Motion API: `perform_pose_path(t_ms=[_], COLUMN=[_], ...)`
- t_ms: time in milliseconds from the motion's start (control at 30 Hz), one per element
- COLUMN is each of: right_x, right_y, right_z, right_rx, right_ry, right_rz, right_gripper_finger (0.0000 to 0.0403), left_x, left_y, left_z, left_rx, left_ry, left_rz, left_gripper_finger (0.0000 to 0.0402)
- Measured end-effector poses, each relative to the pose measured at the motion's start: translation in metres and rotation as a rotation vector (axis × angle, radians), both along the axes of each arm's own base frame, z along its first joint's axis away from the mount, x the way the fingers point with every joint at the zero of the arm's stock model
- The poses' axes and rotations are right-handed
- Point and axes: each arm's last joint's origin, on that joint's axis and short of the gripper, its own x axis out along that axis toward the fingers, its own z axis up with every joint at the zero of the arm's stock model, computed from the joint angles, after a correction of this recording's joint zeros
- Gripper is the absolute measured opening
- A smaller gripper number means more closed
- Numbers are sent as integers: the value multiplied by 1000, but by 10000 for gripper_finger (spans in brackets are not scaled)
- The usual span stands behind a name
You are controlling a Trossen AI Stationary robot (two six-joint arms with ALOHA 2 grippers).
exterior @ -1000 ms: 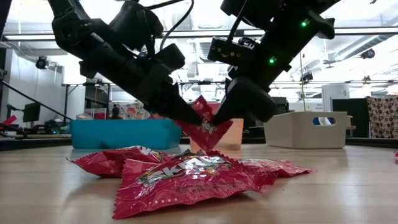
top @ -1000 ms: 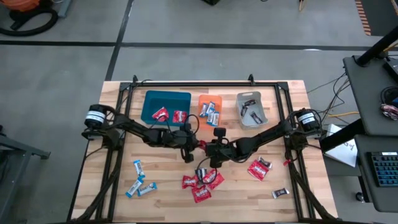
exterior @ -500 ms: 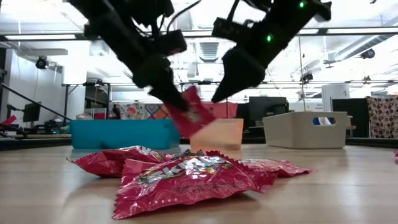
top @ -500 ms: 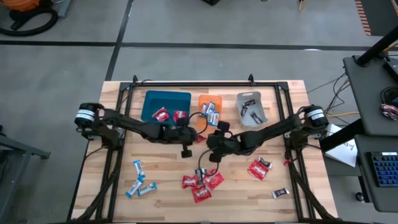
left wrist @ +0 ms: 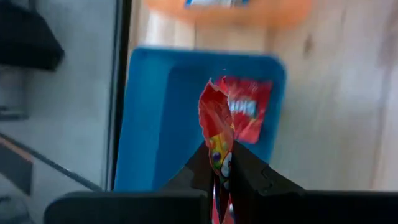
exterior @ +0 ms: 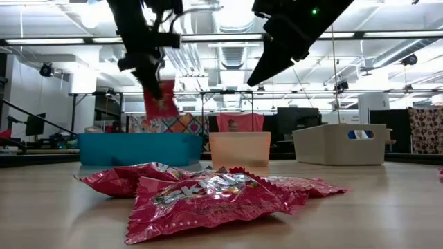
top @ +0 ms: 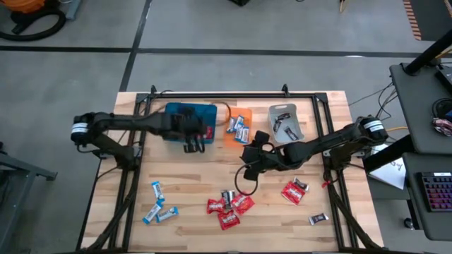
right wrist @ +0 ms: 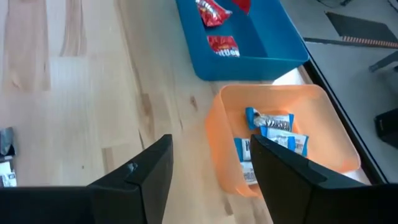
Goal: Sort candy
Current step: Put the red candy into the blue bin
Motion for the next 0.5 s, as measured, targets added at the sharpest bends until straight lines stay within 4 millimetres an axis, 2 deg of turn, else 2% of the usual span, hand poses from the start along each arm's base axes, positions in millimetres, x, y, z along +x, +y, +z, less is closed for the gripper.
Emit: perform_pose_path(t_ms=[233, 500], right_x=[-1, -5], right_y=[0, -11], right_z=[-9, -12], right_rx=[13, 5], right_ry=[50, 107], right_rz=[-28, -77], right_gripper_finger=[206, 206], left_x=[-28, -43], left_y=[63, 103], left_z=[-26, -56], left_rx=[-137, -344], left_ry=[62, -85], left_rz=[174, 365], left_gripper_finger=[6, 6])
